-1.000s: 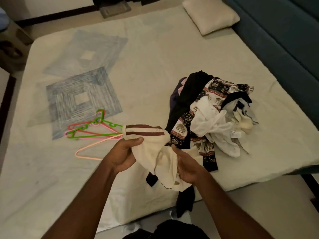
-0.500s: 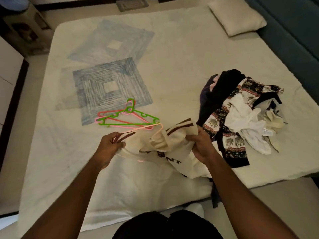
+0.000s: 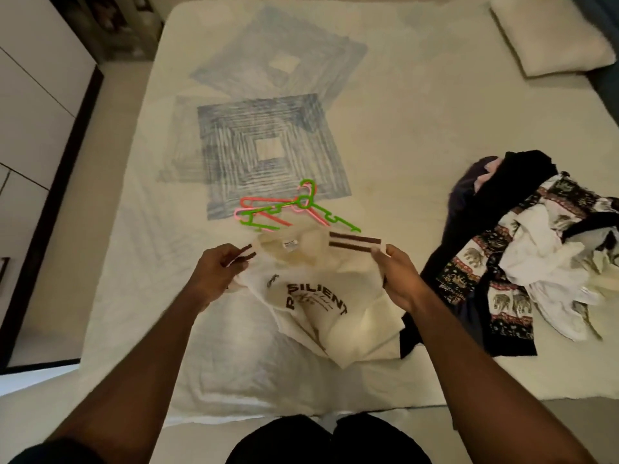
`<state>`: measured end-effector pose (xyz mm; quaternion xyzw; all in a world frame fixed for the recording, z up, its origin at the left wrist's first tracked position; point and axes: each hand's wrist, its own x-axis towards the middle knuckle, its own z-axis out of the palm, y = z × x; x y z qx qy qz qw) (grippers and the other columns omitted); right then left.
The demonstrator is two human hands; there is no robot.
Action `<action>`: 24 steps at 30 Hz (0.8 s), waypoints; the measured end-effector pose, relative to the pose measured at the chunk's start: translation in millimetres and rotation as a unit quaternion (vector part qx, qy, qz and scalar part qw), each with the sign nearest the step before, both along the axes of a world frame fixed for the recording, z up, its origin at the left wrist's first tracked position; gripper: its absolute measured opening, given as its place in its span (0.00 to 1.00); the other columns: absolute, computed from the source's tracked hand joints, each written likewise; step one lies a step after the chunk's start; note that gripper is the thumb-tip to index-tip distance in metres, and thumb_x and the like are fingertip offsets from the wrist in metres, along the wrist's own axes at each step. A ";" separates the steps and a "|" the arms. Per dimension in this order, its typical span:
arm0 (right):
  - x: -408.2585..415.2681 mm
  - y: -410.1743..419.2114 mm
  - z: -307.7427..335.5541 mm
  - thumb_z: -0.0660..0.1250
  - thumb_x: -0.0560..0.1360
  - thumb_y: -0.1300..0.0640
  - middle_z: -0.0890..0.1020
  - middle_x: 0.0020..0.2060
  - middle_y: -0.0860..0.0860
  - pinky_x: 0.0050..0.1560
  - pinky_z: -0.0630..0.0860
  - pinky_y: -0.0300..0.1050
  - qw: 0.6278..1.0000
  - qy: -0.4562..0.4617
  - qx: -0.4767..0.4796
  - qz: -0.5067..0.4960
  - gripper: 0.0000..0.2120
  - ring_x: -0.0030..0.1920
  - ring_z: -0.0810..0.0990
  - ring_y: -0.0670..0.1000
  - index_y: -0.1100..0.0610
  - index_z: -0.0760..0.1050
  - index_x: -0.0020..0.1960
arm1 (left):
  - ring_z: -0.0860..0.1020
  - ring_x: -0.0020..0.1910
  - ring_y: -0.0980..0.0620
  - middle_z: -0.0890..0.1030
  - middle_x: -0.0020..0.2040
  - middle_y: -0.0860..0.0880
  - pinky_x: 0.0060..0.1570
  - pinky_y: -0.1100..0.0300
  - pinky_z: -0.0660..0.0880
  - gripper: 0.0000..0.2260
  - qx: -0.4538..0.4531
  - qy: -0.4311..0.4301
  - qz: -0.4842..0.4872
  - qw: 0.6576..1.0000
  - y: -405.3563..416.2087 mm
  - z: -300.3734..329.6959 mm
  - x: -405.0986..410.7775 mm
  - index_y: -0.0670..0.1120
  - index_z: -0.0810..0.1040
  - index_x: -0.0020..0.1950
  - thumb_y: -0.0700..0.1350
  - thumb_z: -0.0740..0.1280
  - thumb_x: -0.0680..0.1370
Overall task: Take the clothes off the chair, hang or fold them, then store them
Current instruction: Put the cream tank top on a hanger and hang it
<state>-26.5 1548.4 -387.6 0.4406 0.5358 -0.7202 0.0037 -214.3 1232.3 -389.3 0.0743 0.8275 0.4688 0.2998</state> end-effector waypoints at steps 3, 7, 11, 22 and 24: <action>-13.7 6.6 -17.3 0.66 0.83 0.54 0.85 0.46 0.50 0.46 0.78 0.43 0.999 -0.051 0.001 0.001 0.05 0.44 0.82 0.48 0.53 0.76 0.58 | 0.76 0.38 0.50 0.83 0.44 0.44 0.35 0.59 0.70 0.05 -0.028 0.002 0.024 0.999 2.6 -18.7 -11.8 0.46 0.82 0.52 0.38 0.70 0.79; -33.2 16.4 -39.7 0.67 0.82 0.59 0.87 0.48 0.58 0.47 0.82 0.55 0.997 -0.082 0.004 -0.011 0.04 0.44 0.85 0.55 0.54 0.79 0.55 | 0.80 0.38 0.53 0.85 0.43 0.49 0.36 0.59 0.74 0.05 -0.032 0.012 0.013 0.999 10.2 -33.9 -22.4 0.52 0.83 0.50 0.42 0.73 0.77; -61.2 31.1 -76.0 0.72 0.78 0.53 0.84 0.56 0.58 0.52 0.80 0.52 0.976 -0.188 0.109 0.016 0.07 0.52 0.84 0.57 0.51 0.79 0.55 | 0.81 0.43 0.56 0.85 0.44 0.53 0.42 0.63 0.72 0.02 -0.056 0.039 -0.006 0.998 23.4 -50.7 -32.6 0.53 0.83 0.48 0.46 0.74 0.77; -134.8 60.0 -164.6 0.63 0.79 0.55 0.80 0.61 0.55 0.62 0.75 0.54 0.770 -0.252 0.388 0.439 0.13 0.62 0.78 0.59 0.49 0.77 0.61 | 0.76 0.38 0.60 0.81 0.37 0.58 0.36 0.72 0.66 0.05 -0.129 0.049 -0.126 0.982 51.9 -113.6 -46.1 0.56 0.84 0.46 0.46 0.71 0.80; -153.5 54.8 -178.9 0.63 0.78 0.59 0.81 0.60 0.52 0.60 0.74 0.50 0.735 -0.209 0.422 0.488 0.13 0.62 0.79 0.57 0.48 0.79 0.59 | 0.77 0.36 0.63 0.80 0.34 0.63 0.36 0.70 0.66 0.11 -0.124 0.044 -0.126 0.983 48.0 -120.4 -46.9 0.60 0.79 0.39 0.48 0.70 0.80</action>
